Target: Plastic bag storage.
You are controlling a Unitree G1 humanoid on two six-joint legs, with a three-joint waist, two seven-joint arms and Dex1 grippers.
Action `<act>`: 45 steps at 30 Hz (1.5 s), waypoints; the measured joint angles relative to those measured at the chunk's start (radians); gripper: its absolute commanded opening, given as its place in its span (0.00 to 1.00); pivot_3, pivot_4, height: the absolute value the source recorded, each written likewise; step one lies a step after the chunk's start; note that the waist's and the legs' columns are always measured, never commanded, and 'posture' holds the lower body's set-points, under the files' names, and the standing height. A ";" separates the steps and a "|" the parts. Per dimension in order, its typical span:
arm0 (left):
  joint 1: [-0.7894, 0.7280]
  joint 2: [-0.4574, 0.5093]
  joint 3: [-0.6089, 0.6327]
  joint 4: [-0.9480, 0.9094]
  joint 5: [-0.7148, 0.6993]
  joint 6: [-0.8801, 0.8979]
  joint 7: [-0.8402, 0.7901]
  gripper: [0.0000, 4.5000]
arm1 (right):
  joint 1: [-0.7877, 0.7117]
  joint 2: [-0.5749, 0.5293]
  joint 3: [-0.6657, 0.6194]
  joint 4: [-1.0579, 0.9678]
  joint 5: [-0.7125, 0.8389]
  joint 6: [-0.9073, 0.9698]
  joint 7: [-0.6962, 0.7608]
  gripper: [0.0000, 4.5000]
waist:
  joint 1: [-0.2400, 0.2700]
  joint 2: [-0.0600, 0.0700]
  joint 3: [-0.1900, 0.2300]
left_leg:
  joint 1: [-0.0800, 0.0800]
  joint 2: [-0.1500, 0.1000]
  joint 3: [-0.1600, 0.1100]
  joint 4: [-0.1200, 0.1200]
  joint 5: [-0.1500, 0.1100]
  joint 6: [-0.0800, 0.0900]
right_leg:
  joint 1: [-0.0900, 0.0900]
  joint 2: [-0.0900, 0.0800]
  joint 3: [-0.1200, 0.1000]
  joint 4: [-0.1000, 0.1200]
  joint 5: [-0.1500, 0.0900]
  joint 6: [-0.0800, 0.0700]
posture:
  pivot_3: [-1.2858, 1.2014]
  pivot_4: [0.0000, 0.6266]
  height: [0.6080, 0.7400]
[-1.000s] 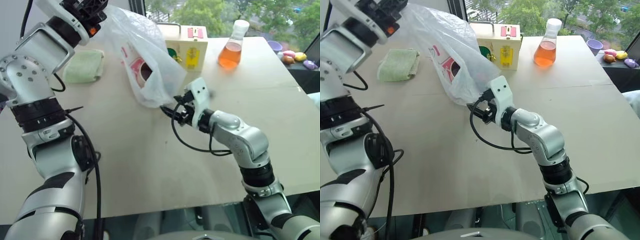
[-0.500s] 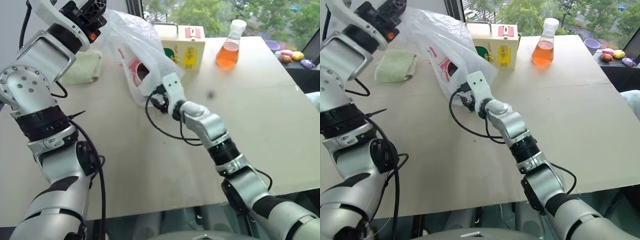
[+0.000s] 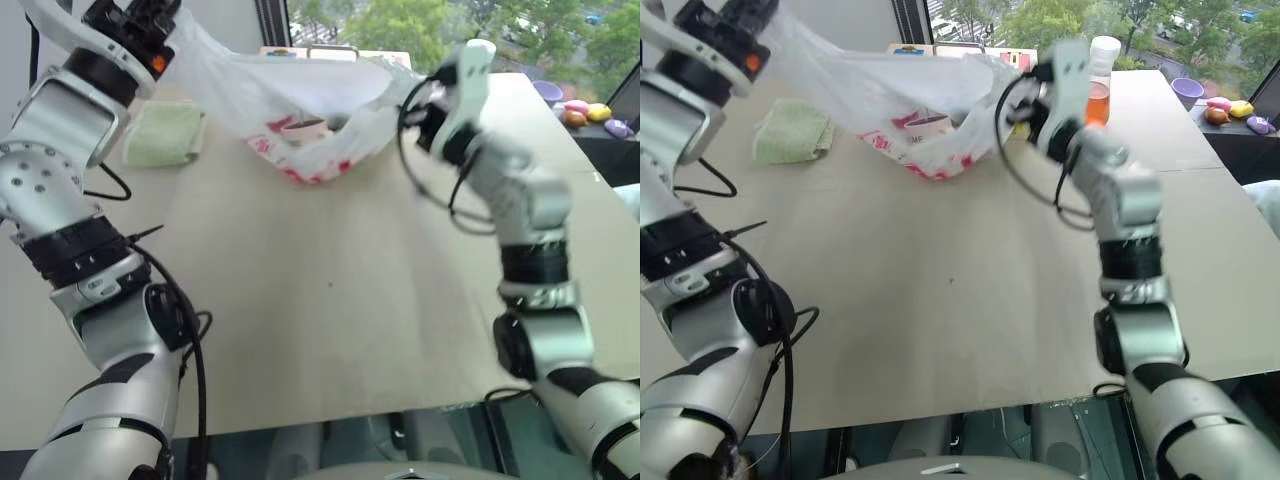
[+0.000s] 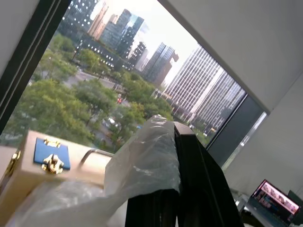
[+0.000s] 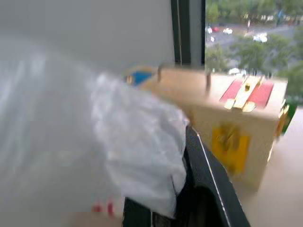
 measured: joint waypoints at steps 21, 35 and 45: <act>0.264 0.044 0.022 -0.145 -0.177 0.145 -0.237 0.00 | 0.342 -0.281 -0.038 -0.374 0.045 0.132 0.095 0.00 | -0.026 0.002 0.001 | -0.014 0.001 0.001 0.002 0.001 -0.002 | -0.012 -0.003 0.003 0.002 0.001 0.001 | 0.52 0.24 1.00; 1.200 -0.052 -0.161 -0.688 0.132 -0.155 -0.359 0.13 | 1.038 -0.337 0.137 -0.623 -0.151 -0.169 0.143 0.33 | 0.008 0.004 0.000 | 0.031 0.004 0.006 0.001 0.001 0.004 | 0.035 0.002 0.004 -0.013 -0.003 0.002 | 0.52 0.24 1.00; 1.479 -0.014 -0.147 -0.697 0.328 -0.515 -0.606 0.99 | 1.358 -0.353 -0.097 -0.874 0.037 -0.232 0.269 1.00 | 0.009 0.004 -0.001 | 0.026 0.006 0.009 -0.002 -0.003 0.009 | 0.031 0.003 0.006 -0.019 -0.004 0.002 | 0.52 0.24 1.00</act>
